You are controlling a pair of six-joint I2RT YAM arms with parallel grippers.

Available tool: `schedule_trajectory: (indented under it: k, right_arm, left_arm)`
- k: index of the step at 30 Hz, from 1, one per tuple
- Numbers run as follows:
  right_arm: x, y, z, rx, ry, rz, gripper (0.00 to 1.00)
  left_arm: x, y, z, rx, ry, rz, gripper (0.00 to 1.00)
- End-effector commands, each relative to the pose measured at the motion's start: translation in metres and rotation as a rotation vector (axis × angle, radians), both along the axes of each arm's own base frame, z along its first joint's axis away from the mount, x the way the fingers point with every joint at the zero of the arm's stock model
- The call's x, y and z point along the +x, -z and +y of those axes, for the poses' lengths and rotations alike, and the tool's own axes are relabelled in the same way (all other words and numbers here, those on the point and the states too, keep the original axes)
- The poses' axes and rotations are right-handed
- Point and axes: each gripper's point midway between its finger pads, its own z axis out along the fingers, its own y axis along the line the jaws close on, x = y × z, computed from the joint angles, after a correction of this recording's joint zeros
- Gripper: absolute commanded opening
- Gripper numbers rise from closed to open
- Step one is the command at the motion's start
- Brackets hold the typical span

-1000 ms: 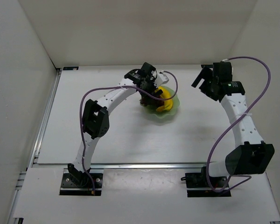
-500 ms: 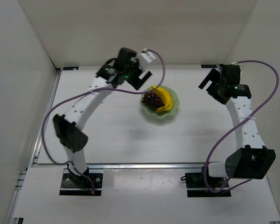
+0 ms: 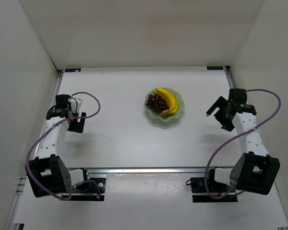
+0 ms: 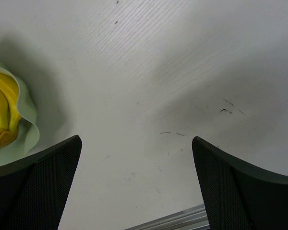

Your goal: Place and organize the fake fruits in the fruit bowl

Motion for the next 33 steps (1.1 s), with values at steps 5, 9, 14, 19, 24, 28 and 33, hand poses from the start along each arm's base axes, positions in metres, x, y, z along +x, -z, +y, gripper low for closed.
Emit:
schedule_trajectory:
  k: [5,9,14,19,24,28,33]
  right_arm:
    - [0.017,0.001,0.013,0.070,-0.016,-0.049,1.00]
    - [0.017,0.001,0.013,0.070,-0.016,-0.049,1.00]
    - [0.006,0.017,0.015,0.076,-0.015,-0.004,1.00]
    - [0.001,0.024,0.015,0.078,-0.014,0.015,1.00]
    - [0.001,0.029,0.018,0.096,-0.023,0.023,1.00]
    - [0.006,0.029,0.023,0.096,-0.041,0.032,1.00]
    - [0.016,0.026,0.039,0.101,-0.088,0.034,1.00]
  left_arm:
    - [-0.027,-0.015,-0.001,-0.120,-0.122,-0.191,1.00]
    - [-0.033,-0.011,-0.004,-0.136,-0.121,-0.207,1.00]
    - [-0.037,-0.009,-0.004,-0.137,-0.117,-0.212,1.00]
    - [-0.039,-0.001,-0.004,-0.139,-0.117,-0.203,1.00]
    - [-0.040,0.001,0.001,-0.115,-0.133,-0.199,1.00]
    - [-0.042,0.004,0.000,-0.121,-0.141,-0.192,1.00]
    - [-0.042,0.000,-0.002,-0.122,-0.127,-0.210,1.00]
